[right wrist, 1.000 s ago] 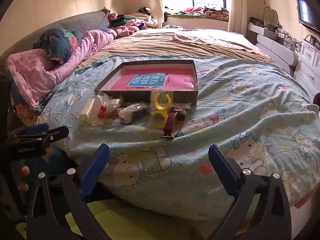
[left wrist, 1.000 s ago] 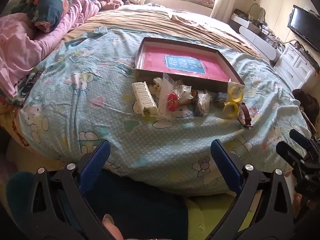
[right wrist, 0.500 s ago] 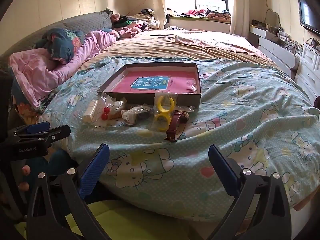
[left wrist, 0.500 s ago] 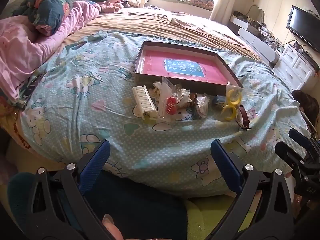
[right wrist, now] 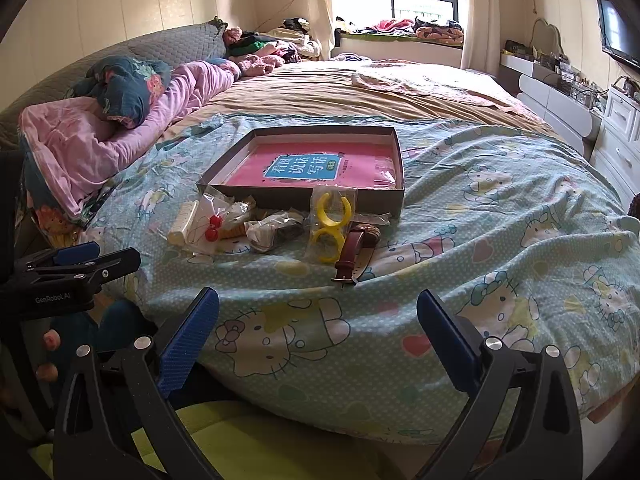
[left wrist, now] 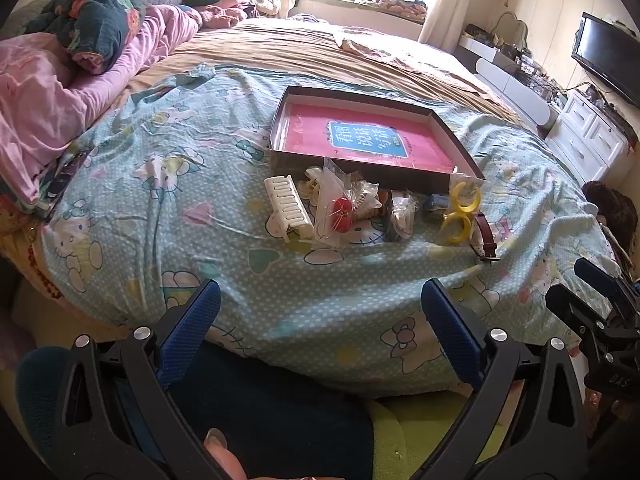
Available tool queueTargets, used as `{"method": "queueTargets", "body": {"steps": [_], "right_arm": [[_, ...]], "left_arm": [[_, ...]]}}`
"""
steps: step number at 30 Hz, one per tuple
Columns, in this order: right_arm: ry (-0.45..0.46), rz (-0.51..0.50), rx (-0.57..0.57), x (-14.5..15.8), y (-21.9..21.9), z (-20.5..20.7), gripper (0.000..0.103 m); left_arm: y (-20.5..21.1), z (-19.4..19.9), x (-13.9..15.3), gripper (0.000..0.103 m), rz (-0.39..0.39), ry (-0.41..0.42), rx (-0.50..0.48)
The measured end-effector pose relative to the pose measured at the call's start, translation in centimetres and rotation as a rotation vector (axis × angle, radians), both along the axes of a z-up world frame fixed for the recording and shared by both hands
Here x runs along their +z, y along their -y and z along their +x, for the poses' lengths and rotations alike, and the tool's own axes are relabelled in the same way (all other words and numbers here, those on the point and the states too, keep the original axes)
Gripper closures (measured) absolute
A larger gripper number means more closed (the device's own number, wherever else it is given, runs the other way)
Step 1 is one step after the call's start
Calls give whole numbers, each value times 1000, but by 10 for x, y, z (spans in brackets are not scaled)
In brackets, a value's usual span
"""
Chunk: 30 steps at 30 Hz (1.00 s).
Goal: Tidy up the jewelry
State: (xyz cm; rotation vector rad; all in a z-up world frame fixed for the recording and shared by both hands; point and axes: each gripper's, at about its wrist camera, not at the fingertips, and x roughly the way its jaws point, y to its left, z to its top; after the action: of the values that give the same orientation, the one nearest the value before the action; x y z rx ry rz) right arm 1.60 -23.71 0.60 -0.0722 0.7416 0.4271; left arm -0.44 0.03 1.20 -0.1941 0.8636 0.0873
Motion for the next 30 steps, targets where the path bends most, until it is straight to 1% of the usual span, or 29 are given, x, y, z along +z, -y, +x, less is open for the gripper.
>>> {"method": "queueTargets", "body": {"steps": [30], "right_arm": [[-20,3,6,-5,-4,-1,4]], "left_arm": [[2,-2,0,9,4,10,0]]}}
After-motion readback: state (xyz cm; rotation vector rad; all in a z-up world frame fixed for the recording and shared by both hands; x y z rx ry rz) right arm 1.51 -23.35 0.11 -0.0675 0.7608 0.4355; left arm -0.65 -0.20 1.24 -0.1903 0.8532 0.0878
